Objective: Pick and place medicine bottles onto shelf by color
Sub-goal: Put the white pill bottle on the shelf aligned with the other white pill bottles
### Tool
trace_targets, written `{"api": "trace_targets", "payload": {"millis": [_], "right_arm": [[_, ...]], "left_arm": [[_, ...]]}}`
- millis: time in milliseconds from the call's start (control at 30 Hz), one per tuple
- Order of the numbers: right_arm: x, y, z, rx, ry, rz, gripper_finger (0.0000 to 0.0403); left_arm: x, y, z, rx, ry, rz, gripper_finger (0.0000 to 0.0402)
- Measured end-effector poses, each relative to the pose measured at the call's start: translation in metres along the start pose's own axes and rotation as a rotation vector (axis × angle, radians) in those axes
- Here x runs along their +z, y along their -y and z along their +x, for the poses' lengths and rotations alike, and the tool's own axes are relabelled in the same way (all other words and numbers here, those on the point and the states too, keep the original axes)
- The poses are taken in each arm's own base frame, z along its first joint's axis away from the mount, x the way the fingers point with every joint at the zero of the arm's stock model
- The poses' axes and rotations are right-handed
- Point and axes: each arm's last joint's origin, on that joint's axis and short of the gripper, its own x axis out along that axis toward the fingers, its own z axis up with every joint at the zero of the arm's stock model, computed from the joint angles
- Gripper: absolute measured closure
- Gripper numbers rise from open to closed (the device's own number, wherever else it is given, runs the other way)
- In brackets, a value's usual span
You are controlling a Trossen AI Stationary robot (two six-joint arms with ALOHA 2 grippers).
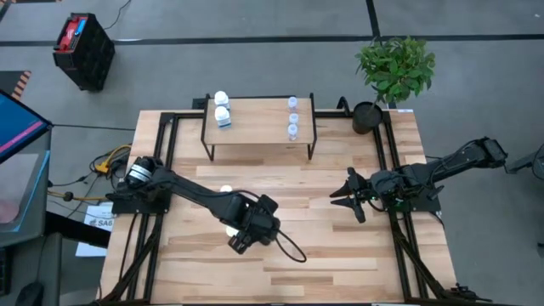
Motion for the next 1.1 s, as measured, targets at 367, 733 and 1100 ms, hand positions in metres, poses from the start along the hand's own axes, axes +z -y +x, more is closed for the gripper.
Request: {"api": "trace_targets", "payload": {"millis": [367,733,1100], "right_arm": [[0.001,0.000,0.000,0.002,0.008,-0.005,0.0276],[0.000,0.000,0.000,-0.001,0.001,-0.006,0.0276],[0.000,0.000,0.000,-0.002,0.000,0.010,0.0276]], "left_arm": [[0.006,0.004,0.014,-0.013,0.001,0.059,0.0148],[0.008,0.007,0.042,-0.042,-0.049,0.136,0.0148],[0.013,0.006,0.054,-0.046,-0.035,0.136,0.0148]]}}
